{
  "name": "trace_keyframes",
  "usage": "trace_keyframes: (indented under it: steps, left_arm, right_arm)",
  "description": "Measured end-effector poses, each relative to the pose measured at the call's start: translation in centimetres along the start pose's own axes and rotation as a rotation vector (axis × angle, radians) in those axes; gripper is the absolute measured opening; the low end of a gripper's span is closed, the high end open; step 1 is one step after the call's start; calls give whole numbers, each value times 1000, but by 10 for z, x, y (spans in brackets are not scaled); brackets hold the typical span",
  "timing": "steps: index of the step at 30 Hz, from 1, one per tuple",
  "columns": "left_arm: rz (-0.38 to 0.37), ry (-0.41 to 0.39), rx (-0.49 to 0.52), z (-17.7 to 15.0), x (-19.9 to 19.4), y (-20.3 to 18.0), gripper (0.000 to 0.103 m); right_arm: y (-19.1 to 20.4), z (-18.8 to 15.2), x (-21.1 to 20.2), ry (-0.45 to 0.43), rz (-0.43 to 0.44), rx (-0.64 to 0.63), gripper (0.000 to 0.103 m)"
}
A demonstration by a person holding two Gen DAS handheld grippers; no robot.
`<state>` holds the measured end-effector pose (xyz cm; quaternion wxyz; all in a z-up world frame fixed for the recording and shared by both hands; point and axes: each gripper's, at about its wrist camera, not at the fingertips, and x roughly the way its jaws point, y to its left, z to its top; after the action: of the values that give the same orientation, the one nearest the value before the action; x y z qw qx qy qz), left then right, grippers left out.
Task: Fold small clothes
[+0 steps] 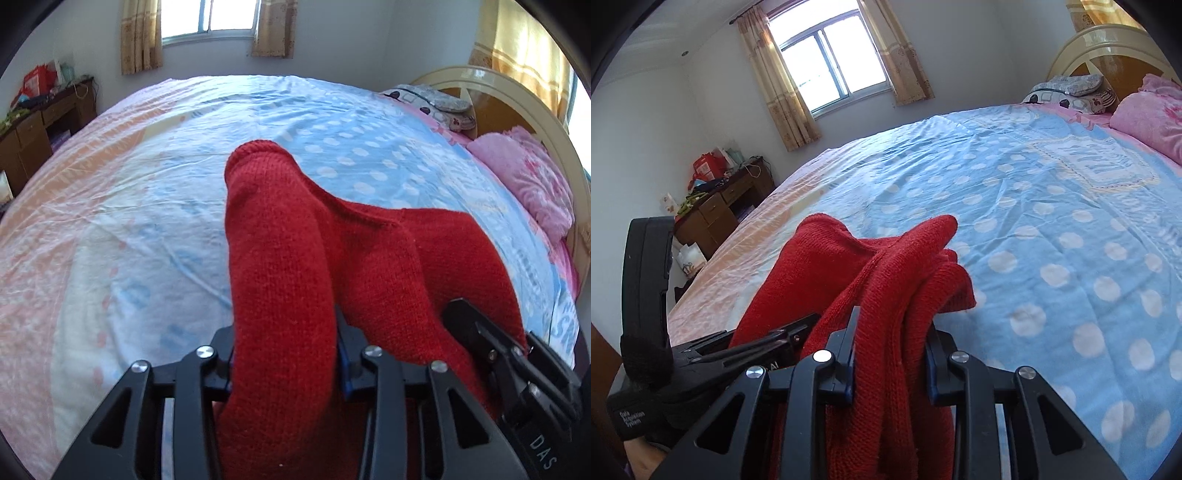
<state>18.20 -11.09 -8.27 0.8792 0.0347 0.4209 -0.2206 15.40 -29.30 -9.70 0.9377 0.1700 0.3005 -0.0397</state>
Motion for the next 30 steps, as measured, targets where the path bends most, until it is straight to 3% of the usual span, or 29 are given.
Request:
trace_keyframes:
  steps: [6, 11, 30]
  left_arm:
    - [-17, -5, -35, -17, -23, -2, 41]
    - [25, -34, -18, -26, -37, -2, 41]
    - [134, -98, -141, -46, -77, 66, 40]
  right_arm:
    - [5, -18, -33, -16, -7, -20, 28]
    - [17, -26, -46, -28, -10, -58, 28]
    - [99, -36, -42, -6, 111, -160, 28]
